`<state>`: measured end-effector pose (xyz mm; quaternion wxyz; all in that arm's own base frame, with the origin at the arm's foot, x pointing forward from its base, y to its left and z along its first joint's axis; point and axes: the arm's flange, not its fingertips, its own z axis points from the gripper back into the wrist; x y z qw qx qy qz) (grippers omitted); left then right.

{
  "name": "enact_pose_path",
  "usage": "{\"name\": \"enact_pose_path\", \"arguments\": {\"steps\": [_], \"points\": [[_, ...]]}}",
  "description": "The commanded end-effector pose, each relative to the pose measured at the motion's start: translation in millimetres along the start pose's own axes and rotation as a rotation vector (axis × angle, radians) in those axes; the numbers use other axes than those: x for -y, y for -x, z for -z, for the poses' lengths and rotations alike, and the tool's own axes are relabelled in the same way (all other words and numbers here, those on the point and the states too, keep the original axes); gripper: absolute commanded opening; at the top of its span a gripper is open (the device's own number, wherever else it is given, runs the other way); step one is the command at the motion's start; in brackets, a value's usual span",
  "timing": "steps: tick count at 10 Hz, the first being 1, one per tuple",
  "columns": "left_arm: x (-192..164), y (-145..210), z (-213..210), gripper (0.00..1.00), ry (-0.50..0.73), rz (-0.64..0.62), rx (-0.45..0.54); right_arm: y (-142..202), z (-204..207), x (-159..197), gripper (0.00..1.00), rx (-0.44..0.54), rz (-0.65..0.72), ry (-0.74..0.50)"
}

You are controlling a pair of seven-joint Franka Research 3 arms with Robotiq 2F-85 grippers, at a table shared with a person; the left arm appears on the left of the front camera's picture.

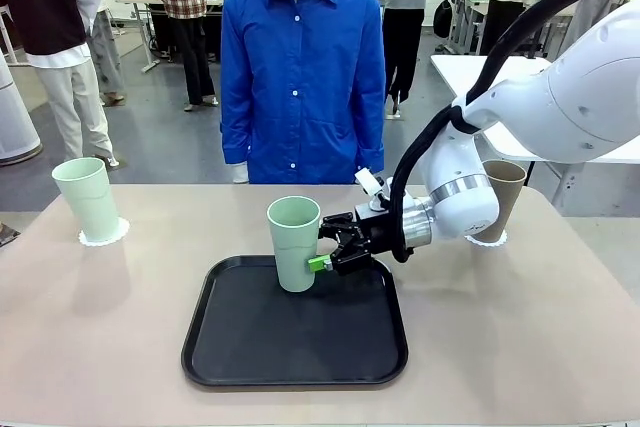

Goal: Place coasters on the table and set cups on them.
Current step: Take one Reusable plastic cup from the Flat Tray and place it on a coaster set by the human.

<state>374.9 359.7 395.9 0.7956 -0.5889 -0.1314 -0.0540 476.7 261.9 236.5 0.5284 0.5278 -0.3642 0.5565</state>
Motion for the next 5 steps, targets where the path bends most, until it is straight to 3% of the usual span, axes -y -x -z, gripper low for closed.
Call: {"name": "enact_pose_path", "arguments": {"steps": [1,5], "points": [[1,0,-1,1.0,-0.01,-0.002,0.004,-3,7,10,1.0,-0.017,0.018,-0.037],[1,0,-1,1.0,-0.01,-0.002,0.004,-3,20,19,1.0,-0.008,0.031,-0.08]]}}
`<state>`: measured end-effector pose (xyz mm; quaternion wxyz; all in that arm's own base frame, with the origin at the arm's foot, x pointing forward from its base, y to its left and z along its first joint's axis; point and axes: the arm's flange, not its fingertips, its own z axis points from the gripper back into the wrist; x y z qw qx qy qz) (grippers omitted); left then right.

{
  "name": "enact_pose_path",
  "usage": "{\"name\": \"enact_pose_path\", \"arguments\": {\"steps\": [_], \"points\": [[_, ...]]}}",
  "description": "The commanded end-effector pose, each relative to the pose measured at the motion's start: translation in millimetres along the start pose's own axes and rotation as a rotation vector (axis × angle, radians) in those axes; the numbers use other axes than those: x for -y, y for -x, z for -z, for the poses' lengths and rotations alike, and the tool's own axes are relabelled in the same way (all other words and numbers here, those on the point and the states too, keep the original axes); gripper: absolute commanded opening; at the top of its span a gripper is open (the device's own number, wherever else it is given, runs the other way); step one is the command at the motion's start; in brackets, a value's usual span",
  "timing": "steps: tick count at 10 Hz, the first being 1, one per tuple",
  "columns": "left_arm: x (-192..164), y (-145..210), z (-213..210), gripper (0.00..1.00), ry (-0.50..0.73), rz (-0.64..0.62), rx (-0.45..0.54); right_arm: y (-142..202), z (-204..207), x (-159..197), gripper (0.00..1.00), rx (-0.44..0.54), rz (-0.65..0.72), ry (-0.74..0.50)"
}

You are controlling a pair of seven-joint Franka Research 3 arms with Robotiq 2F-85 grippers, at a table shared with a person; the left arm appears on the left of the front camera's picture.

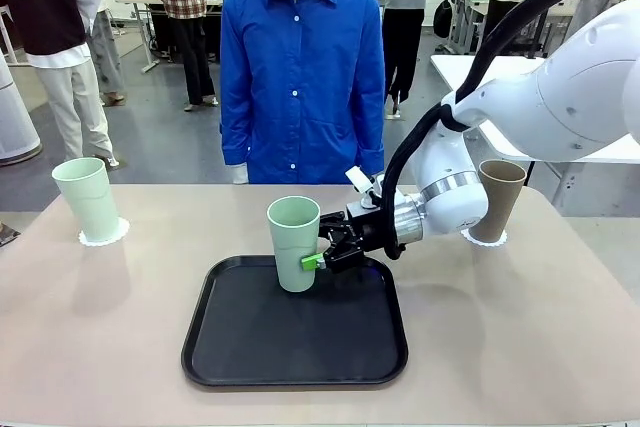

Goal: Place coasters on the table and set cups on them.
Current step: Take one Reusable plastic cup from the Flat Tray and place it on a coaster set by the human.

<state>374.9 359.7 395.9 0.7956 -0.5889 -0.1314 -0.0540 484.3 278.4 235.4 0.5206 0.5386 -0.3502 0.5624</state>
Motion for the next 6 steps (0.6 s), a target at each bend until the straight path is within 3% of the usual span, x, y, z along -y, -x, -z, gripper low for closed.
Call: {"name": "enact_pose_path", "arguments": {"steps": [1,6], "points": [[1,0,-1,1.0,-0.01,-0.002,0.004,0,8,11,1.0,0.0,0.025,-0.054],[1,0,-1,1.0,-0.01,-0.002,0.004,1,23,19,1.0,-0.027,0.031,-0.095]]}}
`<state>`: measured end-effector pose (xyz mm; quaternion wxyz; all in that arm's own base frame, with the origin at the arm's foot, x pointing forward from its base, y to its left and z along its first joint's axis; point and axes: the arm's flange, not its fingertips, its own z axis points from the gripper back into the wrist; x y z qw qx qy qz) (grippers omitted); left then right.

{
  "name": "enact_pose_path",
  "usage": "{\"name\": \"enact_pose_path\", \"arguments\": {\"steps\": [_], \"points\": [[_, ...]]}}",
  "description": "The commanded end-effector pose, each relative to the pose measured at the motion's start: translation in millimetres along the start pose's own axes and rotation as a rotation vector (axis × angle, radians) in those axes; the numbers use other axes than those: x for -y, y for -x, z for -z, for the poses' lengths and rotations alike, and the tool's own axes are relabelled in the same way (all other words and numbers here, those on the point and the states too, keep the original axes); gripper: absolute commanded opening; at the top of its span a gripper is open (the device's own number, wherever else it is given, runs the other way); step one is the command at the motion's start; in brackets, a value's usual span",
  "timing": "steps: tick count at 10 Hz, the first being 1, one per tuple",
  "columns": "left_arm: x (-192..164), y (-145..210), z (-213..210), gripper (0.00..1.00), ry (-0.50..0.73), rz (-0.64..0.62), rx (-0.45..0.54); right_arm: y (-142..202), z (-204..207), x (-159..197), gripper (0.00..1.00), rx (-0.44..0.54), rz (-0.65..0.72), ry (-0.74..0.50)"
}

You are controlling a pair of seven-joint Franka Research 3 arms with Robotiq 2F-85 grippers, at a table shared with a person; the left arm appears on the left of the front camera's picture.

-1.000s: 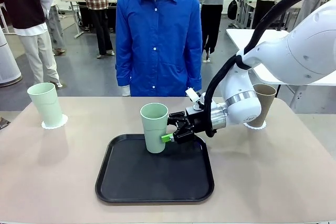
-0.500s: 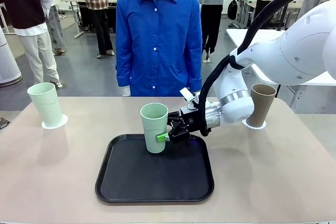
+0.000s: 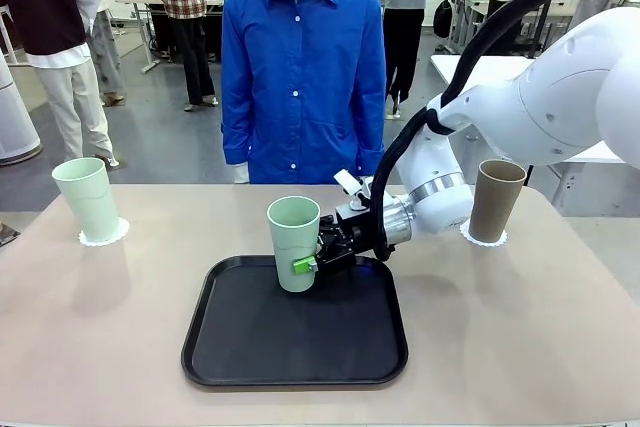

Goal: Place coasters on the table and set cups on them.
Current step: Take one Reusable plastic cup from the Flat Tray and place it on a coaster set by the human.

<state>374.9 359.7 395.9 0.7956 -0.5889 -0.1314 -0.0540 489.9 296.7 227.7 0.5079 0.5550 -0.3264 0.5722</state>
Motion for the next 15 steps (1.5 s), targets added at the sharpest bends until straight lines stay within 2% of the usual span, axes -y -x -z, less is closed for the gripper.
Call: {"name": "enact_pose_path", "arguments": {"steps": [1,5,6,7,8,9,10,12,15], "points": [[1,0,-1,1.0,-0.011,-0.002,0.004,-3,8,10,1.0,-0.02,0.017,-0.035],[1,0,-1,1.0,-0.011,-0.002,0.004,-3,13,12,1.0,-0.028,-0.026,-0.045],[1,0,-1,1.0,-0.011,-0.002,0.004,-3,14,11,0.51,-0.033,-0.034,-0.051],[1,0,-1,1.0,-0.011,-0.002,0.004,-2,13,11,0.4,-0.033,-0.041,-0.05],[1,0,-1,1.0,-0.011,-0.002,0.004,-2,13,11,0.0,-0.033,-0.045,-0.045],[1,0,-1,1.0,-0.011,-0.002,0.004,-5,12,7,0.0,-0.033,-0.056,-0.034],[1,0,-1,1.0,-0.011,-0.002,0.004,-12,10,0,0.24,-0.007,-0.056,-0.006],[1,0,-1,1.0,-0.011,-0.002,0.004,-43,-3,-22,0.24,0.045,-0.038,0.067],[1,0,-1,1.0,-0.011,-0.002,0.004,-94,-30,-38,0.24,0.058,-0.067,0.11]]}}
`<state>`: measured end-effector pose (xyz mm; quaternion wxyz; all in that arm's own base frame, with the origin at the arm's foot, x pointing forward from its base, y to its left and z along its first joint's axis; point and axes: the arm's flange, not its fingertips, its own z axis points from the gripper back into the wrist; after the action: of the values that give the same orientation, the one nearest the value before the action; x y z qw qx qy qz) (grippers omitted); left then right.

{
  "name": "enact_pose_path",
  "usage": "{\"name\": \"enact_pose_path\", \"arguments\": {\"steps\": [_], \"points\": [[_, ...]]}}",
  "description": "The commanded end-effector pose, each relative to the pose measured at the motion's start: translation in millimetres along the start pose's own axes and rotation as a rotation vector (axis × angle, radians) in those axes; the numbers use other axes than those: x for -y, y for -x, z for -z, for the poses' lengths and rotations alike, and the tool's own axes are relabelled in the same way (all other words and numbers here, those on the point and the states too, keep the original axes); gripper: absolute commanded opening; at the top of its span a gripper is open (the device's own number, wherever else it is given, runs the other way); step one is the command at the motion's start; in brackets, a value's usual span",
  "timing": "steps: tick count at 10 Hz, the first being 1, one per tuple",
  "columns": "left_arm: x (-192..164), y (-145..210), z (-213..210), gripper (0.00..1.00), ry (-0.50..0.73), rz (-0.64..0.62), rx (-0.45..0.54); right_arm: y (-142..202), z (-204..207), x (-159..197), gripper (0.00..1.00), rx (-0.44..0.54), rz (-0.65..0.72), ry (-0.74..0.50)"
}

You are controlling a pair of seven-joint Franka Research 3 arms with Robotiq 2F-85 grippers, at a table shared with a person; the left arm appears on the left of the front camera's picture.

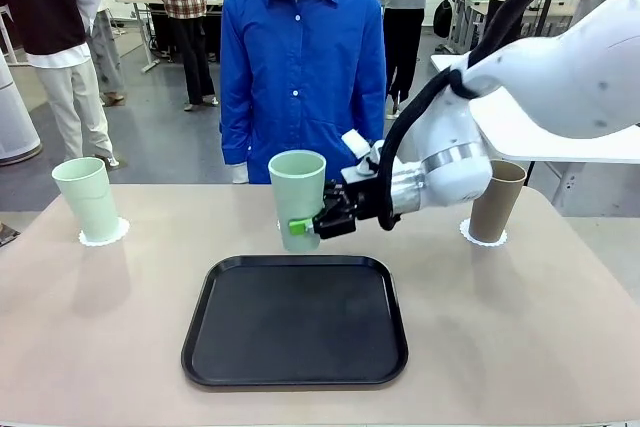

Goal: Place coasters on the table and set cups on them.
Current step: Take one Reusable plastic cup from the Flat Tray and place it on a coaster set by the human.

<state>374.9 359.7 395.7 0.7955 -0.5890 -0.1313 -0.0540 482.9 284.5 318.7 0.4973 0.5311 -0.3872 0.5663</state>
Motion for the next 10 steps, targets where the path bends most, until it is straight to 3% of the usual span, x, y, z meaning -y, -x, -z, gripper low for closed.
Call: {"name": "enact_pose_path", "arguments": {"steps": [1,6,10], "points": [[1,0,-1,1.0,-0.011,-0.001,0.004,-24,-12,-1,0.24,0.003,0.027,0.031],[1,0,-1,1.0,-0.011,-0.001,0.004,-52,-26,91,0.24,-0.036,0.056,0.077],[1,0,-1,1.0,-0.011,-0.001,0.004,-55,-27,147,0.24,-0.042,0.103,0.122]]}}
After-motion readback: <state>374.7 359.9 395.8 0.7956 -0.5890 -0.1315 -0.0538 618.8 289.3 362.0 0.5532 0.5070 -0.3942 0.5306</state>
